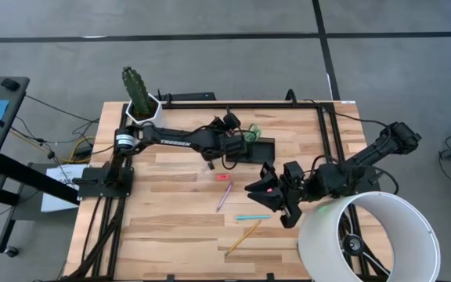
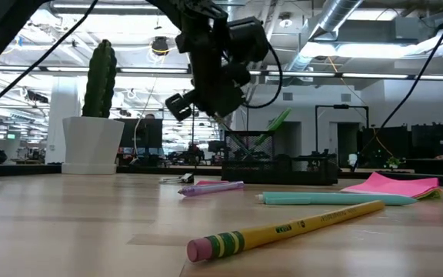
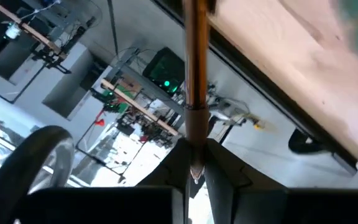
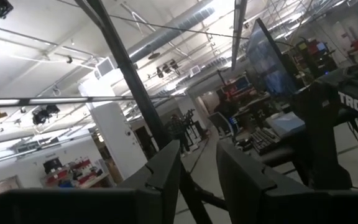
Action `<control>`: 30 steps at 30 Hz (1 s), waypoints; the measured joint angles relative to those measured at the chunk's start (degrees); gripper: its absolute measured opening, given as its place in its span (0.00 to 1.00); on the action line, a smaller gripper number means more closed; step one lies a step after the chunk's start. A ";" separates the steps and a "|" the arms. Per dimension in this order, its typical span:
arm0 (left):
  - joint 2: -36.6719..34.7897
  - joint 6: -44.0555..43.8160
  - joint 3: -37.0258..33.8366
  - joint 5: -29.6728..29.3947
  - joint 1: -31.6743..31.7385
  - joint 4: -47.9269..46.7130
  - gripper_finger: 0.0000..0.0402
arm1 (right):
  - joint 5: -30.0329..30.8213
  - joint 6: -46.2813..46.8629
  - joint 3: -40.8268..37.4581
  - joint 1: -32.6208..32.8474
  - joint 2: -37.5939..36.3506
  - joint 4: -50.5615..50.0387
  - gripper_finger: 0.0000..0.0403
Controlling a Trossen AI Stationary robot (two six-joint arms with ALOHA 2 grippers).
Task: Pick and place office supplies into organizer
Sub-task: Put the brown pen into the black desk organizer, then put the blue pen into the black desk organizer
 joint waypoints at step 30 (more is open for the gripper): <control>0.67 -12.34 9.44 -3.52 -3.85 -8.94 0.36 | -0.18 0.04 -0.01 0.86 -0.02 -2.52 0.24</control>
